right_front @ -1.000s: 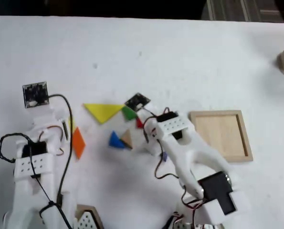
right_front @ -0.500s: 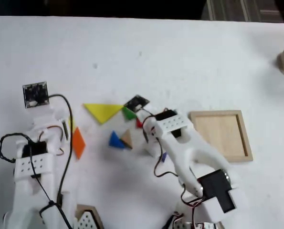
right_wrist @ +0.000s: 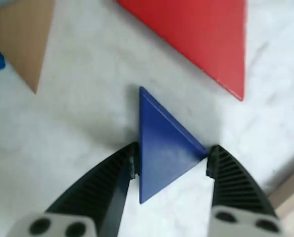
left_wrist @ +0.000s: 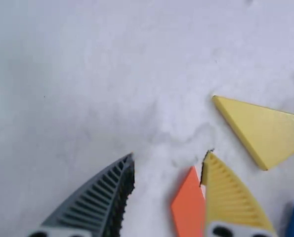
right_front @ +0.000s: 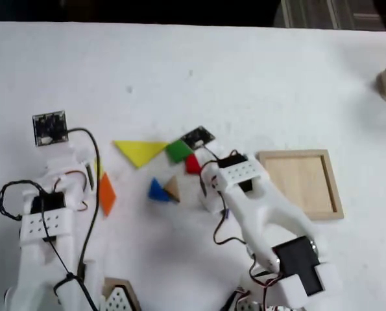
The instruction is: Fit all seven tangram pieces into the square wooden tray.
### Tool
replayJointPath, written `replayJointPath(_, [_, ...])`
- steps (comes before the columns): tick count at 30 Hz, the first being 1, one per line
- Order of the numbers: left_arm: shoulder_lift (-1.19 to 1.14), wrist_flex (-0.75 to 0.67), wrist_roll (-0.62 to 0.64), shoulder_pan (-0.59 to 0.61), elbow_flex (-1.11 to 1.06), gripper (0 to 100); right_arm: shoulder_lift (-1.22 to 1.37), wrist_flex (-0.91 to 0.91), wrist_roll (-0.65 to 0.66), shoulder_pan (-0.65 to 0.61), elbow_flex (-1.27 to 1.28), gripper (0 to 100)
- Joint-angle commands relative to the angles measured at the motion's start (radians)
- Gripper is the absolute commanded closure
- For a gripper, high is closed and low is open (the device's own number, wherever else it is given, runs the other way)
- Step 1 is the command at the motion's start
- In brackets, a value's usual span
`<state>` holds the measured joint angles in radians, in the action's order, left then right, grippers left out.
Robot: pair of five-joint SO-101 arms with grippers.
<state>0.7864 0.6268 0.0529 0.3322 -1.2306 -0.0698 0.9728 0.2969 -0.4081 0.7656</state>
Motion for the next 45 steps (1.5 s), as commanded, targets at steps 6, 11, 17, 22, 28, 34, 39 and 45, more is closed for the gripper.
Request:
replayJointPath(6, [-0.001, -0.020, 0.008, -0.024, 0.025, 75, 0.033, 0.018, -0.009, 0.004, -0.063, 83.9])
replayJointPath(11, [-0.001, -0.021, 0.008, -0.024, 0.025, 75, 0.033, 0.021, -0.009, 0.005, -0.063, 90.2])
replayJointPath(17, [-0.001, -0.025, 0.008, -0.024, 0.023, 75, 0.033, 0.048, -0.006, 0.062, -0.083, 90.4])
replayJointPath(22, [-0.001, -0.025, 0.008, -0.024, 0.023, 75, 0.033, 0.117, -0.002, 0.097, -0.170, 88.5])
replayJointPath(28, [-0.001, -0.025, 0.008, -0.024, 0.023, 75, 0.044, 0.194, 0.000, 0.036, -0.287, 75.1])
replayJointPath(34, [-0.001, -0.025, 0.008, -0.024, 0.021, 75, 0.101, 0.140, 0.000, 0.002, -0.285, 72.4])
replayJointPath(39, [-0.001, -0.025, 0.008, -0.024, 0.021, 75, 0.271, 0.119, 0.000, 0.005, -0.324, 77.1])
replayJointPath(45, [-0.001, -0.025, 0.008, -0.024, 0.021, 75, 0.328, 0.162, 0.057, 0.001, -0.430, 76.7])
